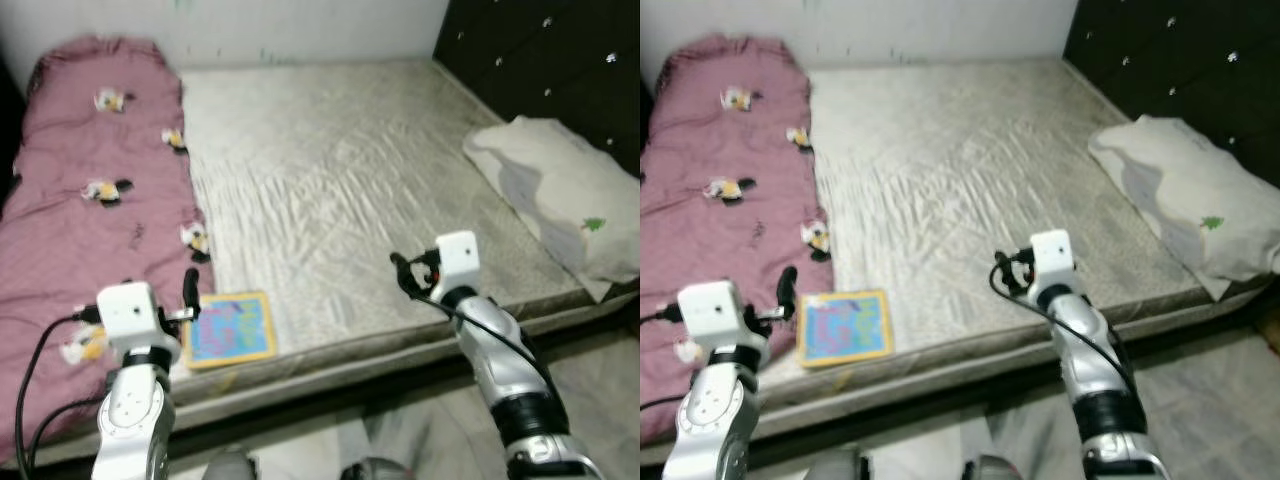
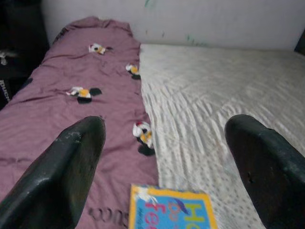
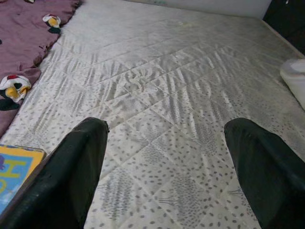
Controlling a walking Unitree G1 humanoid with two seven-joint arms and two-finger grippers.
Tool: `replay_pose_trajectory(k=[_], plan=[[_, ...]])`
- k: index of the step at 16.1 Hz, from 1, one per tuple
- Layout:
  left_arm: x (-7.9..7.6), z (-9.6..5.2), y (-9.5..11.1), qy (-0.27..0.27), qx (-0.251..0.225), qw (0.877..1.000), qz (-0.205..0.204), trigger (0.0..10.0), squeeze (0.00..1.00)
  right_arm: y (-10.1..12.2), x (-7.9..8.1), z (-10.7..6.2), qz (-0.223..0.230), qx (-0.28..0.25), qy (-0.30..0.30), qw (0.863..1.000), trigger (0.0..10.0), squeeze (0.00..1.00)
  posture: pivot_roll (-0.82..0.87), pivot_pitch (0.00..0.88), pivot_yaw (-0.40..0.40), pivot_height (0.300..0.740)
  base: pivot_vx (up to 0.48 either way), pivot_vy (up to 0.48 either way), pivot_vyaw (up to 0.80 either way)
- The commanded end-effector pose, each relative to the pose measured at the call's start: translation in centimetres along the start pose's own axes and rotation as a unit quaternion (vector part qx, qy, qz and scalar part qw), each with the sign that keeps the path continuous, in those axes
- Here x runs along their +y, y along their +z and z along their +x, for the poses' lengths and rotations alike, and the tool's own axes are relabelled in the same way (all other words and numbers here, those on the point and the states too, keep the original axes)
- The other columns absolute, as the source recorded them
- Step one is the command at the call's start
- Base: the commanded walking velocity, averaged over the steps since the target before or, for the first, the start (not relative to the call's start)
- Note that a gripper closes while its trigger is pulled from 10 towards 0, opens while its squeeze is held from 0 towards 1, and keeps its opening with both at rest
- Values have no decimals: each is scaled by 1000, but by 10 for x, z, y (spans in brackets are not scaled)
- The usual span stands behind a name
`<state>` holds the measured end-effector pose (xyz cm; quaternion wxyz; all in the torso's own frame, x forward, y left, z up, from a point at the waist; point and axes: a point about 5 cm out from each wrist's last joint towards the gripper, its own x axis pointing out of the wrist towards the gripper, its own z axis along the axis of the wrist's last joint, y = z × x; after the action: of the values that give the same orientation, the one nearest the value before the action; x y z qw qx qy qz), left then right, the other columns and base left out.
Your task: Clean up the room
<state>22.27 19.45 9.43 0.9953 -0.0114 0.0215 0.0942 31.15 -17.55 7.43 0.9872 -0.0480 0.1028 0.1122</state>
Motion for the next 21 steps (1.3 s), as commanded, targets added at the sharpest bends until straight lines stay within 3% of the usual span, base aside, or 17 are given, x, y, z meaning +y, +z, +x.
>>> replay_pose_trajectory(k=[1,6,9,11,14,19,21], plan=[[5,-1,0,9,0,1000,10,10000,0,7,4,3,-3,-13,7,1000,10000,0,18,51,-75,740,0,480,0],[5,0,1,10,-2,1000,12,10000,0,8,4,3,-4,-15,9,1000,10000,0,18,52,-75,740,0,480,0],[8,2,12,17,-21,1000,10,10000,0,8,4,3,-13,-17,15,1000,10000,0,20,43,-86,740,0,476,0],[13,-2,11,36,-25,999,4,10000,0,7,2,2,-8,-15,8,1000,10000,0,25,41,-76,740,0,0,0],[16,-8,7,21,-13,1000,13,10000,0,6,10,1,-11,-20,21,1000,10000,0,12,50,-52,740,0,0,0],[8,-7,11,0,-16,1000,9,10000,0,6,15,-4,2,-28,14,1000,10000,0,14,93,-46,740,0,0,450],[12,-16,8,7,-7,1000,17,10000,0,8,12,-12,13,-44,-7,999,10000,0,22,102,-46,740,0,0,0]])
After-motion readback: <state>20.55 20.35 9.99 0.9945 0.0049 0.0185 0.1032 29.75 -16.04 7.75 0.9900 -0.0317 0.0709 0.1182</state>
